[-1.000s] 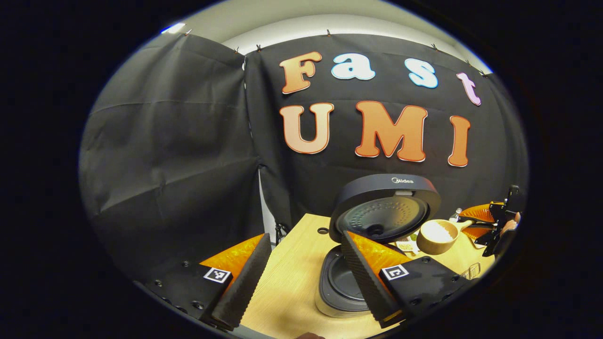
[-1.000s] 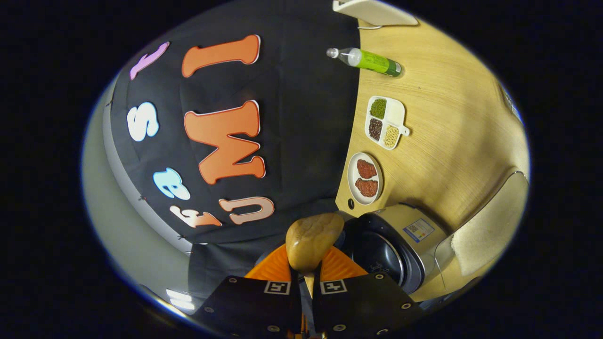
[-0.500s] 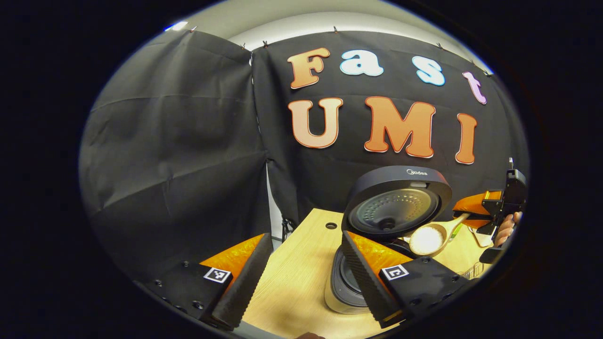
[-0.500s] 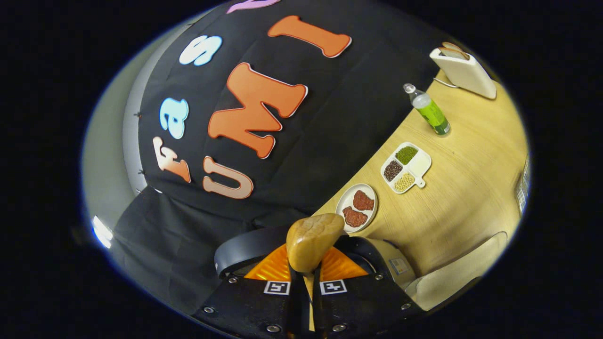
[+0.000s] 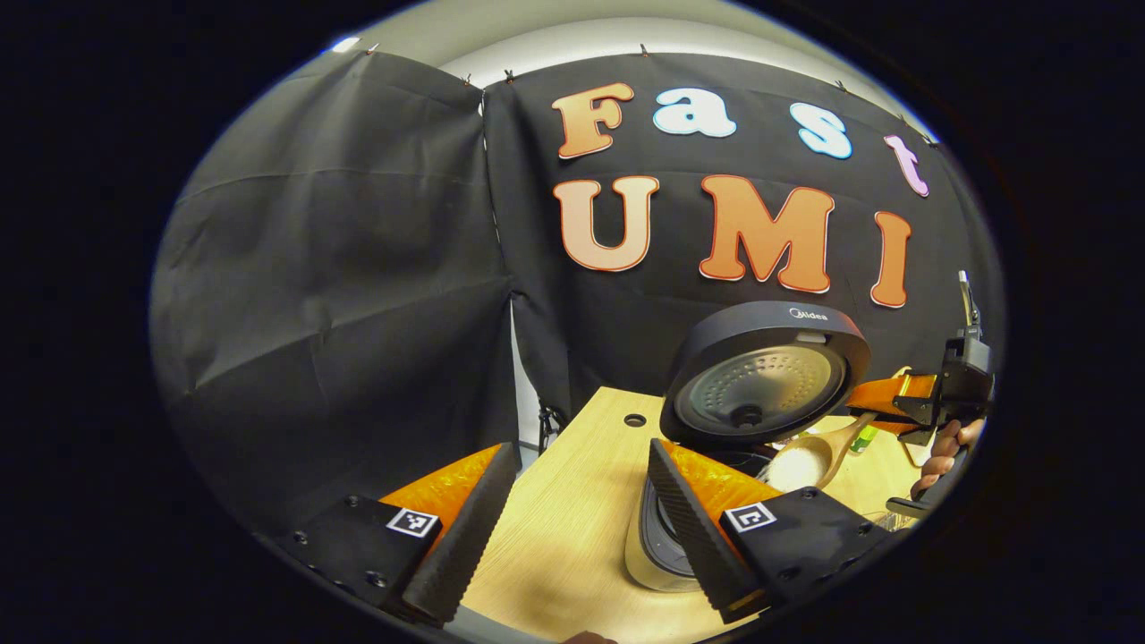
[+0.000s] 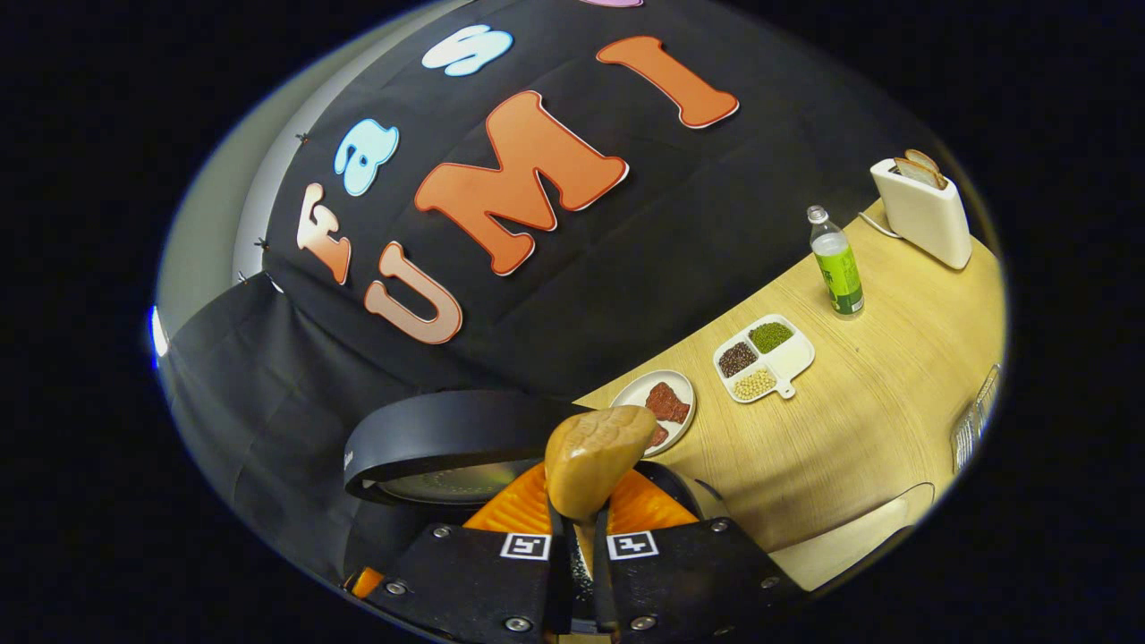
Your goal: Close the left gripper, press the button to open the rice cooker; take a wooden spoon from the chopstick holder with the right hand, scoop a spoonful of rice and pour it into the rice cooker, then put the wooden spoon back into the chopstick holder.
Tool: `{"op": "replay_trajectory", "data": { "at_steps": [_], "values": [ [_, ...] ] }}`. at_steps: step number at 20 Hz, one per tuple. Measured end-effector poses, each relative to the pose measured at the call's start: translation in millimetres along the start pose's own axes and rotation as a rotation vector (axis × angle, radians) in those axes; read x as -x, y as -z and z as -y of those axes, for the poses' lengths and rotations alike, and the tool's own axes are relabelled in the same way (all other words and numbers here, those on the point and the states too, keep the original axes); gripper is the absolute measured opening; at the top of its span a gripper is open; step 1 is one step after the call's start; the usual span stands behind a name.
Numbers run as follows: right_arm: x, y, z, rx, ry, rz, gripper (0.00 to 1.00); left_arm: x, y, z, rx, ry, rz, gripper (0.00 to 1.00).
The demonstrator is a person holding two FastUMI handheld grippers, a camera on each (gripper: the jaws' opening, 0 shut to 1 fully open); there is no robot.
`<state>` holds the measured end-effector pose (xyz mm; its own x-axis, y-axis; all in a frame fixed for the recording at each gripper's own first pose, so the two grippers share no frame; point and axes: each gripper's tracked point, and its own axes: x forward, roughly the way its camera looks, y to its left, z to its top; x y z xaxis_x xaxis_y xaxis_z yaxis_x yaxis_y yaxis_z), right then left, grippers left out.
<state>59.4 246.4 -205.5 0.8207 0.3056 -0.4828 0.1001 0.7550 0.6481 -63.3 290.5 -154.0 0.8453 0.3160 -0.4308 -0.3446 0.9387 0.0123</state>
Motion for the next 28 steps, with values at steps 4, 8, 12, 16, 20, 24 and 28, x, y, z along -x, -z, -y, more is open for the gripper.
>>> {"op": "replay_trajectory", "data": {
  "at_steps": [4, 8, 12, 16, 20, 24, 28],
  "values": [
    [1, -2, -4, 0.046, 0.003, 0.02, 0.09, -1, 1, -2, 0.002, -0.002, -0.006, 1.0],
    [2, -3, -8, 0.105, 0.001, 0.04, 0.09, -1, 1, 0, -0.003, 0.003, -0.005, 1.0],
    [3, -4, -13, 0.172, -0.002, 0.065, 0.09, 0, 0, 2, -0.008, 0.006, -0.003, 1.0],
    [3, -1, -17, 0.247, -0.003, 0.078, 0.09, 0, 0, 2, -0.011, 0.004, -0.003, 1.0],
    [2, 7, -21, 0.275, -0.014, 0.063, 0.09, 1, -1, 1, -0.011, 0.002, -0.004, 1.0],
    [0, 10, -25, 0.335, -0.018, 0.07, 0.09, 2, 2, -1, -0.009, -0.001, -0.008, 1.0],
    [-2, 20, -32, 0.395, -0.038, 0.059, 0.09, 0, 6, -6, -0.016, -0.016, -0.013, 1.0]
  ]
}}
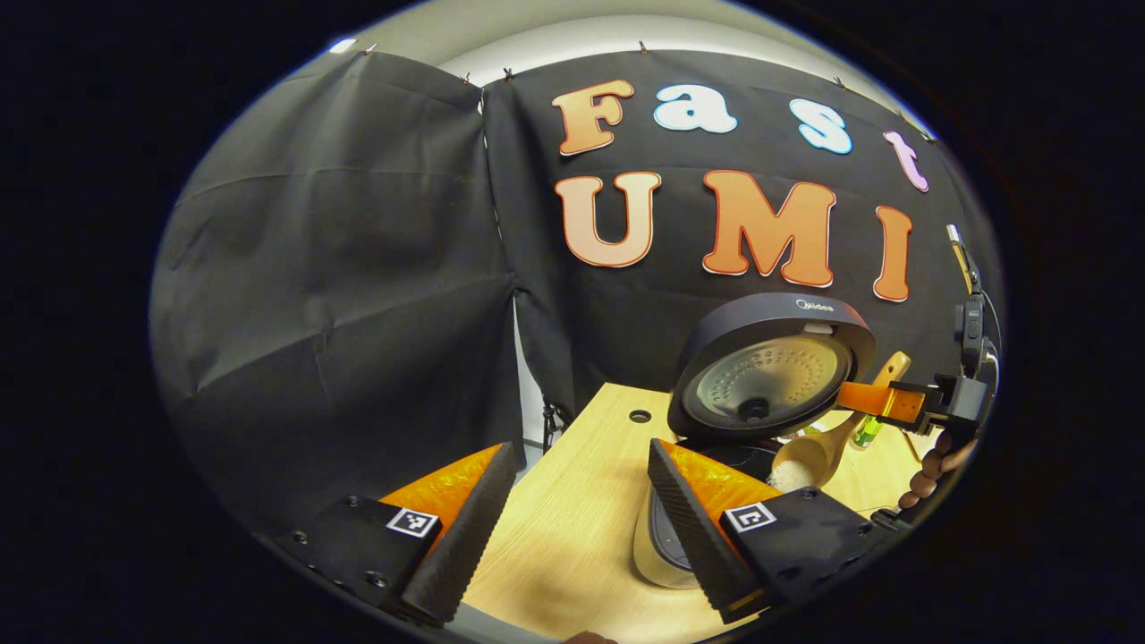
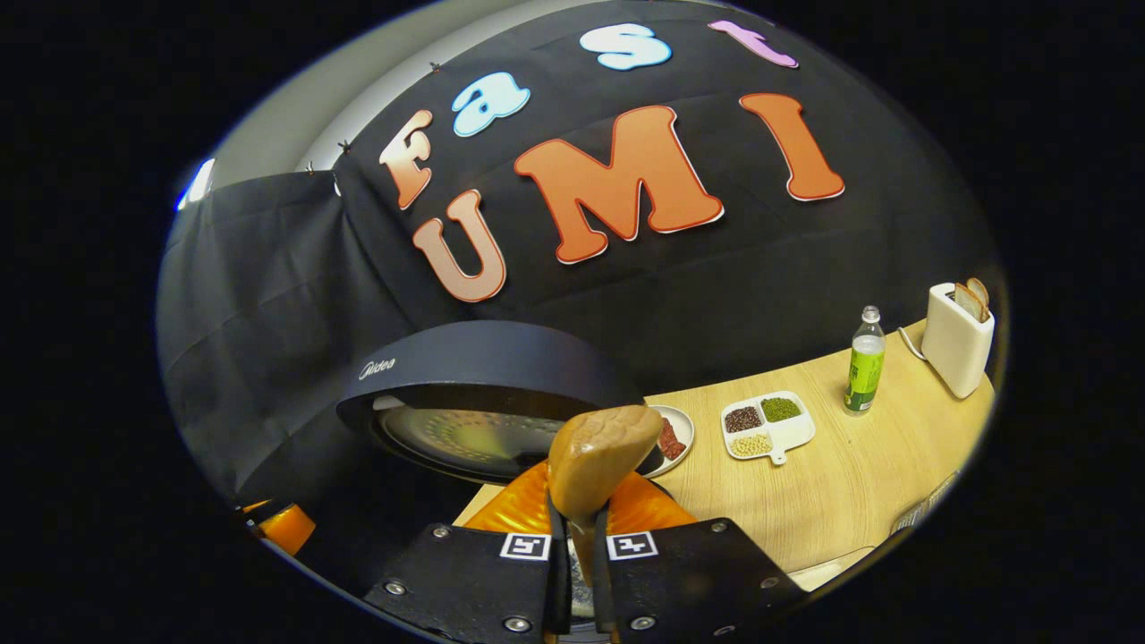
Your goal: Close the left gripper, press the button to open the rice cooker; take a wooden spoon from the chopstick holder with the right hand, scoop a spoonful of rice and pour it into the rice cooker, then put the wooden spoon back into the chopstick holder.
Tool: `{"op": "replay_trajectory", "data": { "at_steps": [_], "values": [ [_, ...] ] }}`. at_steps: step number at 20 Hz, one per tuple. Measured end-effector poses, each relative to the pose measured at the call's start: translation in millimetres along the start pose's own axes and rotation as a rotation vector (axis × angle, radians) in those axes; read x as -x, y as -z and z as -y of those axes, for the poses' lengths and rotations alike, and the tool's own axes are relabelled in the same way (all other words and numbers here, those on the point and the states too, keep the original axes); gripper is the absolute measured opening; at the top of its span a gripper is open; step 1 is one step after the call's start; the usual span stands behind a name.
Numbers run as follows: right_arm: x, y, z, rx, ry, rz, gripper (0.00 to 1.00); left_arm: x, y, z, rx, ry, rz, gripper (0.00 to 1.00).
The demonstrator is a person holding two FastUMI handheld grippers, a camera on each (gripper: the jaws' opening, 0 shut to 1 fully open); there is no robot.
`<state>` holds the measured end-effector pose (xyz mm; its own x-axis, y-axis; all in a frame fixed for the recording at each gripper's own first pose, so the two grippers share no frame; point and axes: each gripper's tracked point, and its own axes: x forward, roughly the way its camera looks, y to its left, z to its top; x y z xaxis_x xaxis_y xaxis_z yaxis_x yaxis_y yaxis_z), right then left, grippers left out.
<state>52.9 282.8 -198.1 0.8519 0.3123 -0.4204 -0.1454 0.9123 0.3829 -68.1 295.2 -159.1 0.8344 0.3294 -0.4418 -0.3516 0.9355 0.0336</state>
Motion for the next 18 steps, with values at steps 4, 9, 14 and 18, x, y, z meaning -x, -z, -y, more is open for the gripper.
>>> {"op": "replay_trajectory", "data": {
  "at_steps": [4, 9, 14, 18],
  "values": [
    [-1, 3, -6, 0.044, -0.01, -0.004, 0.09, 1, 1, -4, 0.003, -0.004, 0.001, 1.0],
    [-4, 9, -16, 0.093, -0.037, -0.022, 0.09, -1, 3, -12, 0.007, -0.016, -0.002, 1.0],
    [-4, 10, -29, 0.21, -0.079, -0.01, 0.09, 0, 3, -12, 0.002, -0.018, -0.001, 1.0],
    [-1, 10, -43, 0.286, -0.124, -0.012, 0.09, 3, -3, -9, -0.018, -0.02, 0.025, 1.0]
  ]
}}
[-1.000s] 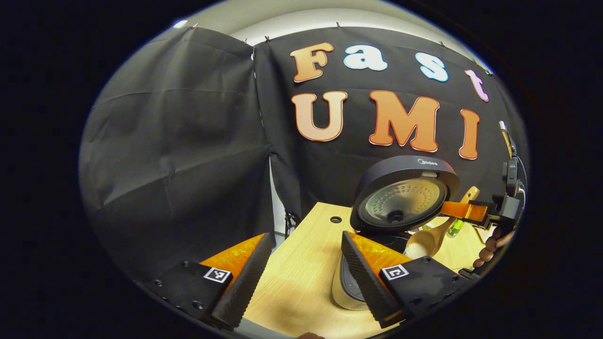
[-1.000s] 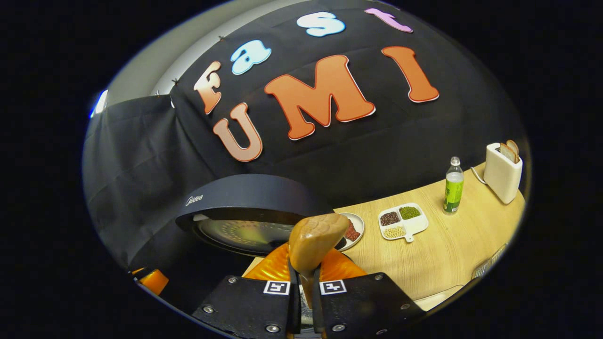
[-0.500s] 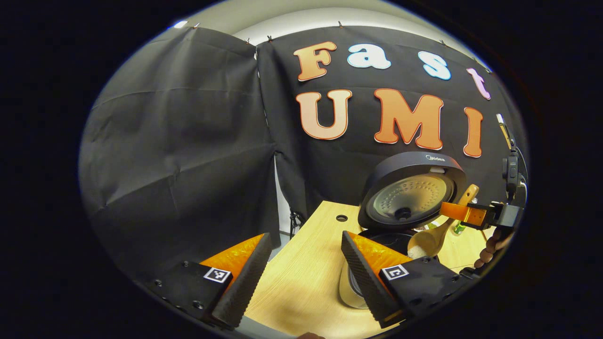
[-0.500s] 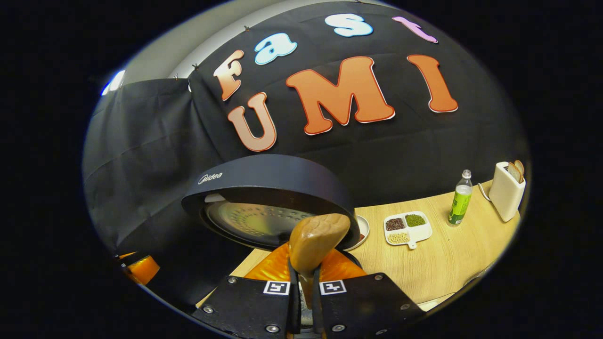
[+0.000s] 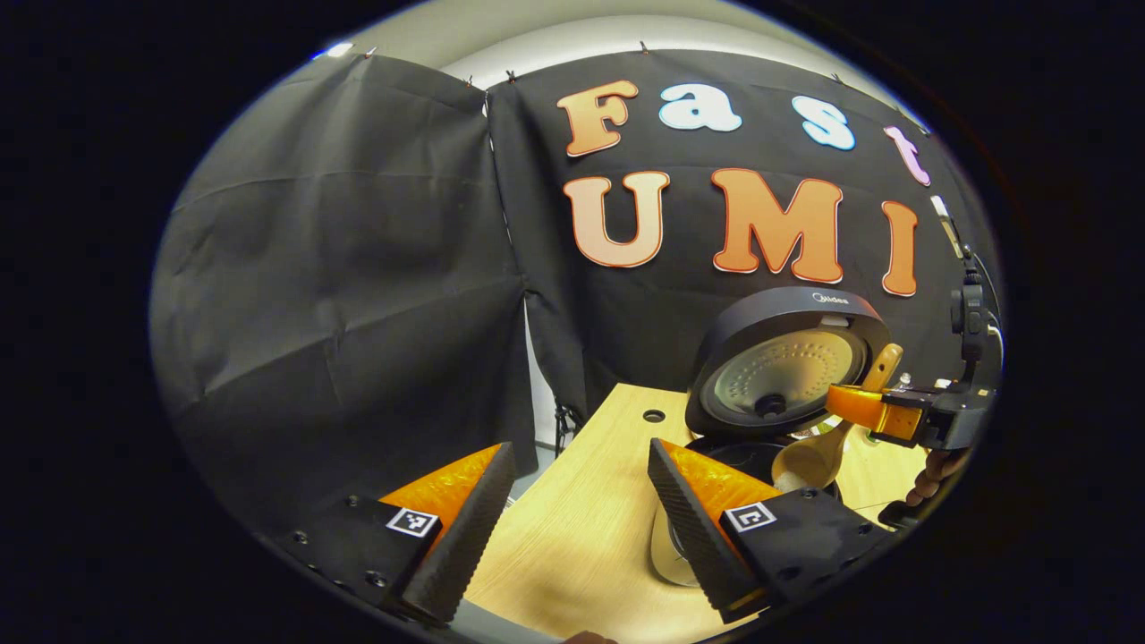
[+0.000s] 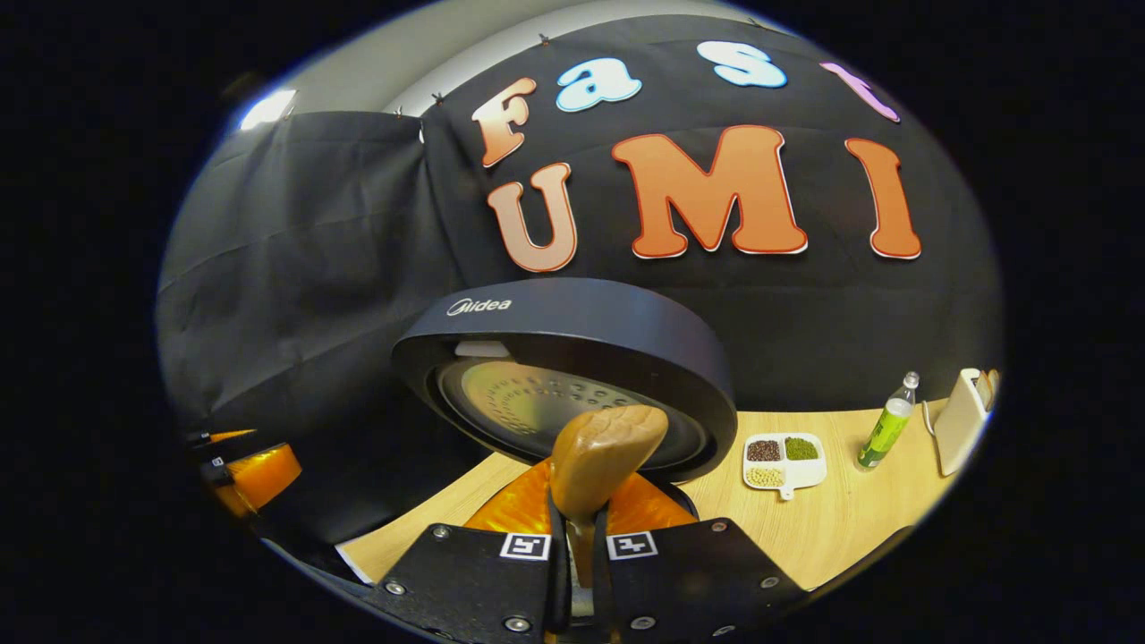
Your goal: Close the left gripper, press the button to open the rice cooker; take a wooden spoon from the chopstick holder with the right hand, scoop a spoonful of rice and pour it into the rice cooker, then put the wooden spoon back into the chopstick holder.
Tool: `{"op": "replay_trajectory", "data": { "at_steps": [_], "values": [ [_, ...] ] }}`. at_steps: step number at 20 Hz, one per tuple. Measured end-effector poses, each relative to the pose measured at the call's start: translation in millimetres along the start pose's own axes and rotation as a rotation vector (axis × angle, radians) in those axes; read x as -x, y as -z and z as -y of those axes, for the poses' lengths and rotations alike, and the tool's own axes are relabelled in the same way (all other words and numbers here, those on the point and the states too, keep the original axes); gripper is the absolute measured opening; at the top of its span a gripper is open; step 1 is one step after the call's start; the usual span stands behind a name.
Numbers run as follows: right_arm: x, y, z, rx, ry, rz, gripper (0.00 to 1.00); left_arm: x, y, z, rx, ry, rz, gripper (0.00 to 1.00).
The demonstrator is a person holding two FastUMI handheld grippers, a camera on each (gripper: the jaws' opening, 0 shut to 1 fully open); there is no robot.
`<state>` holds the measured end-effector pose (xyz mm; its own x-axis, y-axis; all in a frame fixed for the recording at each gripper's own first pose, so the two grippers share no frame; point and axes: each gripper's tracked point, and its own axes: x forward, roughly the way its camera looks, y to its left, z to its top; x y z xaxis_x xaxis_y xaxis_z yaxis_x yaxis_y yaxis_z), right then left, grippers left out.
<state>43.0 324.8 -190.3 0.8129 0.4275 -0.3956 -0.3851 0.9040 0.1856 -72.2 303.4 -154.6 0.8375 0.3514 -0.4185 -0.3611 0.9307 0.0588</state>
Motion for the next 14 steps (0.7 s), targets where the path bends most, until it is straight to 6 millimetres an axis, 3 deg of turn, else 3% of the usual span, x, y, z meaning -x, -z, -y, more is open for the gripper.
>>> {"op": "replay_trajectory", "data": {
  "at_steps": [8, 9, 10, 14],
  "values": [
    [7, -17, -9, 0.173, -0.039, 0.059, 0.09, 5, -11, 10, -0.027, 0.029, 0.045, 1.0],
    [10, -19, -11, 0.197, -0.04, 0.071, 0.09, 6, -12, 11, -0.027, 0.031, 0.049, 0.94],
    [12, -20, -13, 0.221, -0.044, 0.081, 0.09, 8, -14, 14, -0.028, 0.033, 0.056, 1.0],
    [18, -28, -23, 0.293, -0.071, 0.141, 0.09, 18, -15, 24, -0.033, 0.022, 0.067, 1.0]
  ]
}}
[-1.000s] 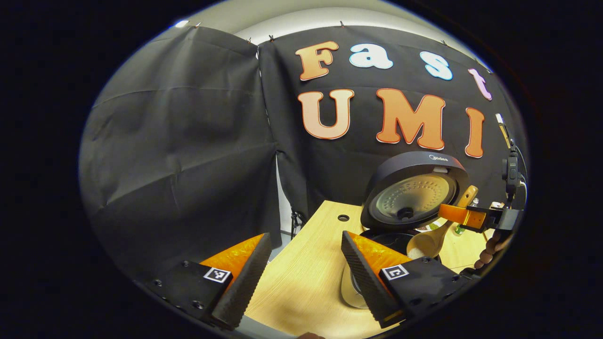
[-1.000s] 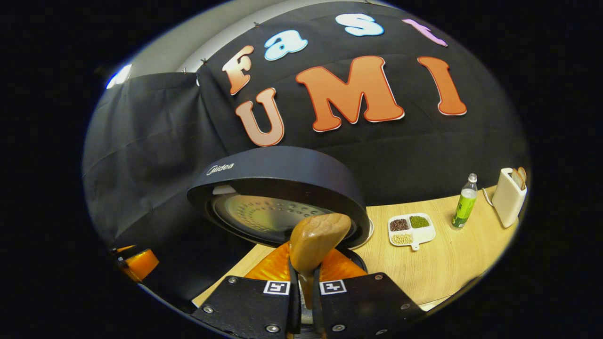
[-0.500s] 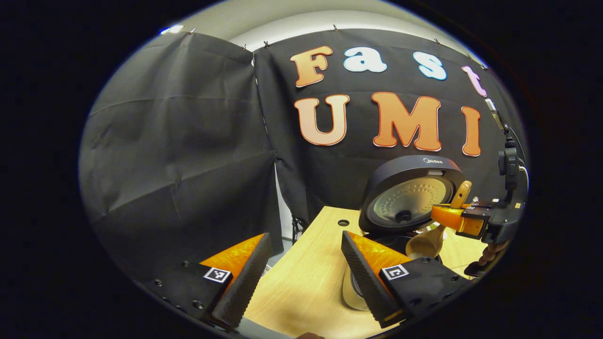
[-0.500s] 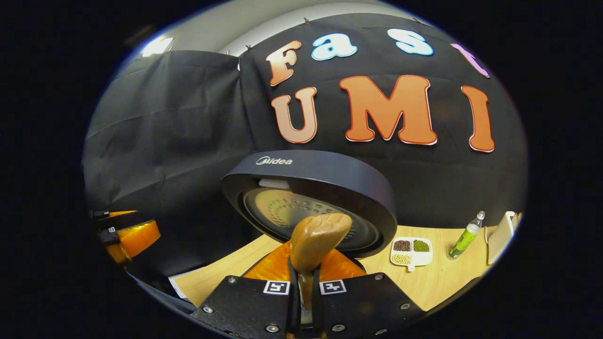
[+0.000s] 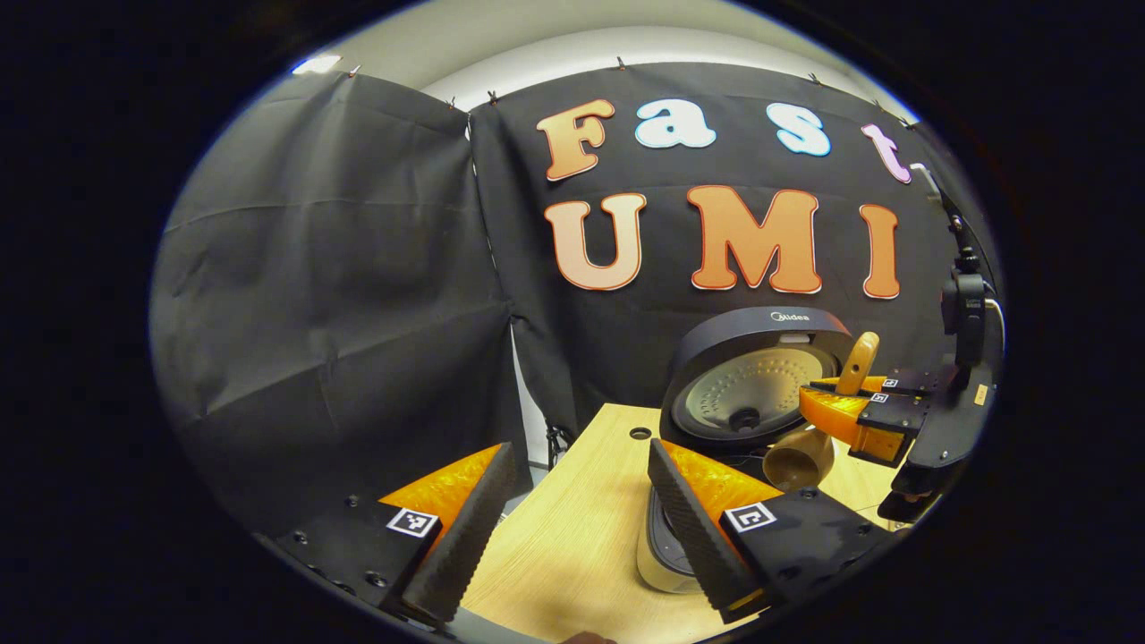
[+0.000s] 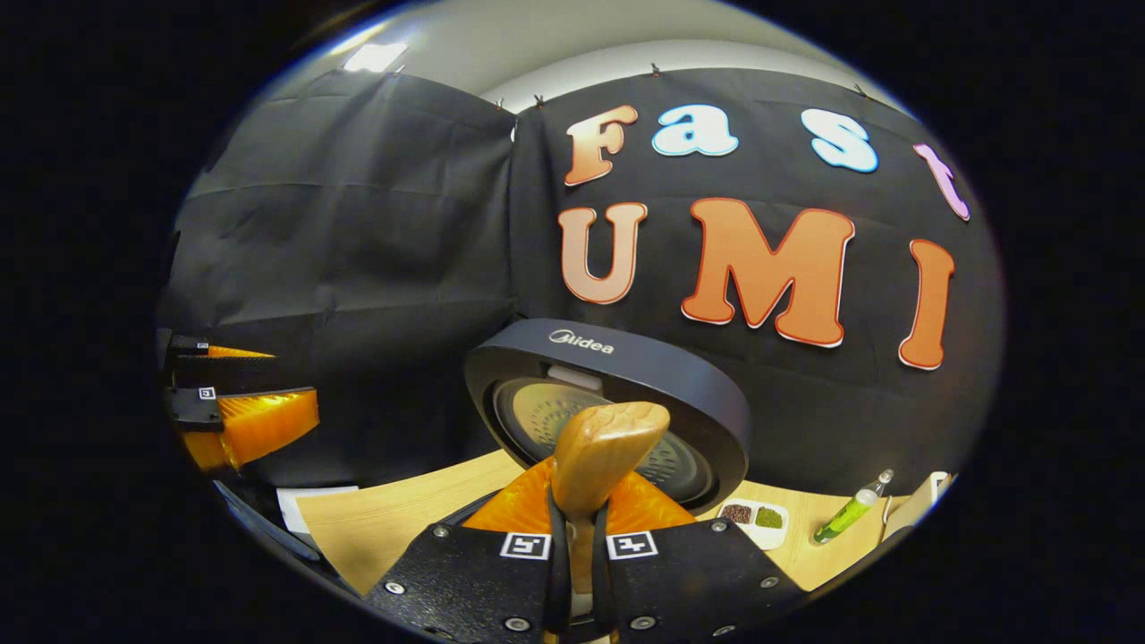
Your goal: Close the left gripper, press the button to open the rice cooker; take a wooden spoon from the chopstick holder with the right hand, scoop a spoonful of rice and pour it into the rice cooker, then put the wooden spoon back into the chopstick holder.
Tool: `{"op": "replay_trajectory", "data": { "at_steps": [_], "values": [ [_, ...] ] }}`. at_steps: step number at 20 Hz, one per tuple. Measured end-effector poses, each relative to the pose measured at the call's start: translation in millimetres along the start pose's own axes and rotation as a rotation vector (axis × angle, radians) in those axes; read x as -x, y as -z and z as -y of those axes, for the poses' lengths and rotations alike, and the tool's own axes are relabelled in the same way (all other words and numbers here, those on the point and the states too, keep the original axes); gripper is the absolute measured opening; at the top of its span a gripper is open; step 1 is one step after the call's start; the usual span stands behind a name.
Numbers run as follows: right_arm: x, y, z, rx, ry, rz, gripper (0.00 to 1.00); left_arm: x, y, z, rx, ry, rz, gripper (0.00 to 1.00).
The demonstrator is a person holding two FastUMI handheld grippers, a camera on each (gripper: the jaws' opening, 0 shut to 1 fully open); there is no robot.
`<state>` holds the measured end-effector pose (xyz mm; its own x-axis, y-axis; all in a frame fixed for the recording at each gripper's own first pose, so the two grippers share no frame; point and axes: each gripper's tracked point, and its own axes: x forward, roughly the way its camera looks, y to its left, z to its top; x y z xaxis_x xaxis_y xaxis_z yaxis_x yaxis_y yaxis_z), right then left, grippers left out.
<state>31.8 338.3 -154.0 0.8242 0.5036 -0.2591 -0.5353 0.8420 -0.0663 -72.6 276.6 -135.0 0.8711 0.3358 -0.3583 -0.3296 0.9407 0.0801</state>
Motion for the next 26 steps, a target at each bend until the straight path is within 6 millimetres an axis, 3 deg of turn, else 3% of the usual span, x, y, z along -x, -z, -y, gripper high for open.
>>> {"op": "replay_trajectory", "data": {
  "at_steps": [5, 6, 7, 8, 10, 18, 21, 26],
  "values": [
    [10, -12, -7, 0.067, -0.014, 0.064, 0.08, 24, 0, -3, -0.015, -0.044, 0.014, 1.0],
    [10, -12, -6, 0.045, -0.015, 0.064, 0.09, 29, 0, -3, -0.011, -0.052, 0.015, 0.94],
    [9, -13, -2, 0.012, -0.01, 0.063, 0.08, 33, 1, -2, -0.006, -0.059, 0.014, 1.0],
    [9, -13, 3, -0.034, -0.003, 0.06, 0.09, 37, 1, -2, -0.003, -0.066, 0.013, 0.94],
    [11, -10, 15, -0.154, 0.013, 0.039, 0.08, 45, 2, 1, -0.003, -0.078, 0.015, 0.94],
    [38, 21, 92, -0.637, 0.084, -0.067, 0.09, 63, 2, 34, -0.003, -0.061, 0.015, 0.94],
    [59, 37, 128, -0.828, 0.128, -0.085, 0.09, 63, 1, 53, -0.011, -0.03, 0.013, 0.93],
    [105, 65, 189, -0.931, 0.231, -0.076, 0.09, 59, -3, 94, -0.027, 0.044, 0.011, 0.94]
  ]
}}
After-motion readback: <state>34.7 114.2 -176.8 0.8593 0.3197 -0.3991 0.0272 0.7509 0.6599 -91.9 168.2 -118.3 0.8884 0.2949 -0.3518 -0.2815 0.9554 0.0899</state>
